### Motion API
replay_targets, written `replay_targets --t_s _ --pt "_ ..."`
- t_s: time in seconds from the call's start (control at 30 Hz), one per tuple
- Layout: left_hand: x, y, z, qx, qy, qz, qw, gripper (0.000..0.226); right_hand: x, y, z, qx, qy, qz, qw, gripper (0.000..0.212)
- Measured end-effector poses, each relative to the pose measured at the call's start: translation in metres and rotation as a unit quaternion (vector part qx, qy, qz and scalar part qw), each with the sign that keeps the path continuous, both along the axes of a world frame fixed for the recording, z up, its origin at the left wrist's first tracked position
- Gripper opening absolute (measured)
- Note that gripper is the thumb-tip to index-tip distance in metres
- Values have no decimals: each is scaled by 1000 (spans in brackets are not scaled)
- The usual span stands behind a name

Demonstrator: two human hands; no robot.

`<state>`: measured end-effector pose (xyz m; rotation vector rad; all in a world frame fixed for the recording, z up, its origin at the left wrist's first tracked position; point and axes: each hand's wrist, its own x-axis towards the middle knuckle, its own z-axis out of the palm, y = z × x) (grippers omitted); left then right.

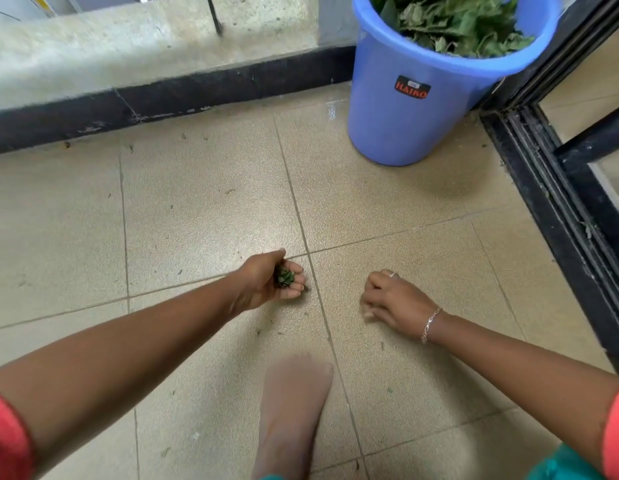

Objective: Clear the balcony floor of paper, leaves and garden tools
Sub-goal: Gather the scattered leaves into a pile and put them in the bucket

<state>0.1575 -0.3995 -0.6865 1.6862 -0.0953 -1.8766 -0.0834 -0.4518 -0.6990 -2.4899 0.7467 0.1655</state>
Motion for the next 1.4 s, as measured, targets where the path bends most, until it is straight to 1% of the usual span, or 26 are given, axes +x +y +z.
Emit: replay_targets --t_s 0.07,0.1,0.13,0.17,0.2,0.27,0.33,0.37,0.43,0.53,0.57,0.6,0.67,0.77,0.93,1.03,1.1,1.13,1.2,1.3,1.4 --pt "-9 -2 5 -1 21 8 1000 53 23 -6 20 34 -85 -103 990 14" --pt "-14 -3 9 -3 34 9 999 53 36 -6 31 43 -135 -145 979 11" --pt "-19 -5 13 -6 46 11 999 52 47 -7 41 47 -166 -171 970 8" --pt "-25 -8 18 -11 60 15 998 51 57 -6 52 55 -177 -183 965 6" --pt "-30 -12 25 -18 75 24 997 49 64 -5 60 66 -174 -187 964 8" --pt "-39 -19 39 -29 103 51 993 45 72 -8 75 102 -152 -202 962 14" --pt "-44 -27 52 -37 120 75 989 42 72 -17 91 138 -161 -246 946 9" --pt "-46 -31 60 -39 124 89 987 42 68 -21 100 149 -179 -270 934 13" --pt "-43 -42 77 -44 129 132 982 43 53 -27 112 187 -231 -322 899 26" --pt "-32 -71 117 -75 104 184 974 42 26 -31 127 243 -305 -384 837 25" --pt "-28 -85 133 -93 89 199 972 40 19 -32 129 254 -313 -402 822 25" --pt "-25 -99 151 -114 76 213 967 39 12 -34 127 259 -310 -416 815 25" --pt "-22 -131 187 -162 59 234 957 36 4 -38 121 255 -283 -427 820 24" --pt "-26 -175 236 -221 45 232 946 36 -2 -42 109 236 -216 -419 850 23" --pt "-54 -238 284 -283 -20 171 943 36 -4 -49 104 207 -183 -414 868 27" --pt "-72 -260 298 -291 -93 96 947 38 -5 -50 109 189 -167 -405 879 32" --pt "-83 -263 302 -296 -150 8 943 38 -7 -50 112 178 -155 -394 888 33" --pt "-89 -262 303 -295 -171 -39 939 43 -9 -49 112 173 -151 -391 891 30" --pt "-95 -256 303 -292 -199 -85 931 50 -11 -53 112 165 -134 -383 899 27" --pt "-108 -232 315 -313 -252 -75 913 49 -13 -54 122 167 -115 -377 904 28" --pt "-122 -196 334 -327 -287 -52 899 48 -14 -56 140 175 -136 -386 895 29"
